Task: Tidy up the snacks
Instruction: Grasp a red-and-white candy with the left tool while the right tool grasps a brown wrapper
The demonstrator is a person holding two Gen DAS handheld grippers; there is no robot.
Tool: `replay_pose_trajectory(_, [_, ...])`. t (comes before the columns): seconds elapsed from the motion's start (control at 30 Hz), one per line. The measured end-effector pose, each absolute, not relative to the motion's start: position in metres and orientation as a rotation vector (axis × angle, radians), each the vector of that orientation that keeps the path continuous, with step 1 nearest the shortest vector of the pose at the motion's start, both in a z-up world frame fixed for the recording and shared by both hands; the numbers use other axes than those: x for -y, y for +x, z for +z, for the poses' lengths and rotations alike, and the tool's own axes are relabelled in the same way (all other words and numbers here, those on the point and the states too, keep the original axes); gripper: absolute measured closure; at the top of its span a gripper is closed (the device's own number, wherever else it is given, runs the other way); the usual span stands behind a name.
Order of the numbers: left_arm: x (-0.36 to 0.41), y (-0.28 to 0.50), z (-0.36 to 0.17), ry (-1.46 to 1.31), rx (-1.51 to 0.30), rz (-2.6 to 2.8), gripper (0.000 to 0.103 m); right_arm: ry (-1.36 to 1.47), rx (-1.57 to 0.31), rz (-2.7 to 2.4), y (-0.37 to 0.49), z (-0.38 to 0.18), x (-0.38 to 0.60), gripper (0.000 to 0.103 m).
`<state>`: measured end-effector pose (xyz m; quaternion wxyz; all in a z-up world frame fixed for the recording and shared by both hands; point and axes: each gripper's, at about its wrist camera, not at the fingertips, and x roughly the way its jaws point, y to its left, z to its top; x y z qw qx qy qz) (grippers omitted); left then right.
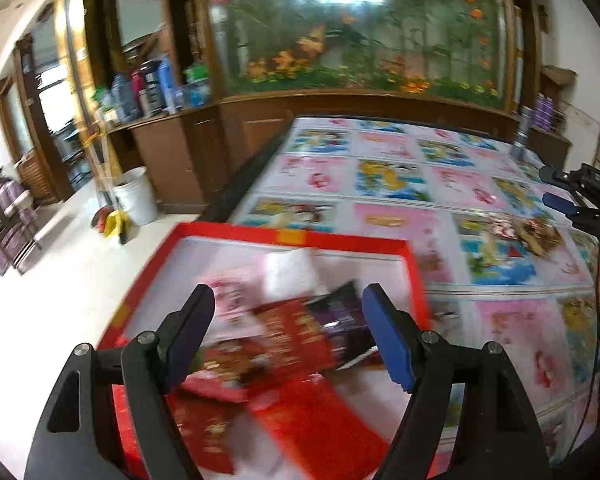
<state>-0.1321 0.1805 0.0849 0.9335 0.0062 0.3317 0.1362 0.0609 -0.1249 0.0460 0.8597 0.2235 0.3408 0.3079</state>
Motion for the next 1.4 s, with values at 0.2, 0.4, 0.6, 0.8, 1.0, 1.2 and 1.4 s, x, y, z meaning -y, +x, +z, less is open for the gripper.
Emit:
replay_pose_trajectory(0.2, [-0.128,-0.111,0.092,0.062,-0.682,0.156,0.027,0.557,-0.785,0.516,0.090,0.023,0.185,0.038])
replay_pose_trajectory(0.4, [-0.094,-0.103,0.087,0.093,-0.719,0.083,0.027,0.440,-0.871,0.577,0.107,0.001,0.164,0.037])
replay_pose_trajectory(0.6, [-0.092,-0.099,0.088,0.083,-0.741,0.088,0.027,0.470,-0.849,0.943,0.083,0.035,0.157,0.041])
replay_pose_trajectory(0.8, [-0.083,-0.096,0.087,0.101,-0.749,0.091,0.027,0.300,-0.965,0.734,0.081,0.030,0.146,0.030])
replay_pose_trajectory(1.0, [-0.084,-0.094,0.083,0.100,-0.760,0.102,0.027,0.293,-1.139,0.654,0.077,0.012,0.128,0.030])
replay_pose_trajectory(1.2, [-0.091,-0.090,0.086,0.114,-0.751,0.123,0.027,0.198,-1.143,0.626,0.062,0.006,0.091,0.030])
replay_pose_trajectory(1.4, [-0.096,-0.089,0.085,0.093,-0.751,0.132,0.027,0.045,-1.046,0.593,0.045,0.000,0.063,0.030])
